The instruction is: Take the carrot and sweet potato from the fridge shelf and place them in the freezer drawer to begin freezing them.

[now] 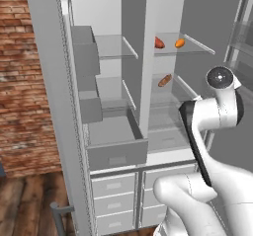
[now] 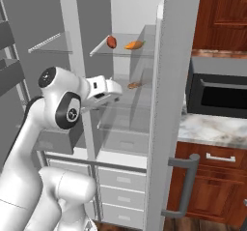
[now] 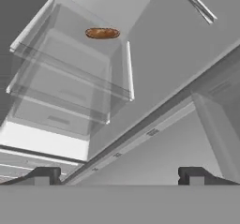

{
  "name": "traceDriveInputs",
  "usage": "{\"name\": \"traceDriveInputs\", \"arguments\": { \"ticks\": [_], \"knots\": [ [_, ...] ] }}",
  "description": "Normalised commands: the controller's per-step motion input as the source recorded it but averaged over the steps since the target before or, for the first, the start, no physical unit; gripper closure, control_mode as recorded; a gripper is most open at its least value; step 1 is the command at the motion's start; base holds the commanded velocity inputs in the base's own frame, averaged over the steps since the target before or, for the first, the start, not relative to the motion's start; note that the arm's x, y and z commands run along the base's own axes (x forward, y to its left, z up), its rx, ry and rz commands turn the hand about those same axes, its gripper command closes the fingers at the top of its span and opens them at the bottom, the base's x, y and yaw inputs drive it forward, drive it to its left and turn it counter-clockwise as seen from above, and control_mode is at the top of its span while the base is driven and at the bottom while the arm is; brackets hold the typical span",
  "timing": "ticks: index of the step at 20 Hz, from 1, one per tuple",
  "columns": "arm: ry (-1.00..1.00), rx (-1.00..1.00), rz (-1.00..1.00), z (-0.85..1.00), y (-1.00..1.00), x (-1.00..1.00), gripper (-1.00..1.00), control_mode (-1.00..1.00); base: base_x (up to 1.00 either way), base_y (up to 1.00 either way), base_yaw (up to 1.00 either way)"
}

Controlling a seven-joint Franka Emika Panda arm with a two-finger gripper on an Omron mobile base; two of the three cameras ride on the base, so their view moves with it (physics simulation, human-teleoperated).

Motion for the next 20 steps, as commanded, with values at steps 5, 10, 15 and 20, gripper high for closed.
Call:
{"name": "traceDriveInputs", "arguments": {
  "ticks": [5, 10, 15, 20],
  "knots": [
    [-0.05, 0.41, 0.0, 0.27, 0.0, 0.16, -1.0, -1.0, 0.0, 0.0, 0.0],
    [-0.19, 0.25, -0.2, 0.36, 0.0, 0.29, -1.0, -1.0, 0.0, 0.0, 0.0],
    [-0.18, 0.19, -0.26, 0.33, 0.07, 0.34, -1.0, -1.0, 0.0, 0.0, 0.0],
    [-0.1, 0.2, -0.22, 0.18, 0.05, 0.4, -1.0, -1.0, 0.0, 0.0, 0.0]
  ]
}}
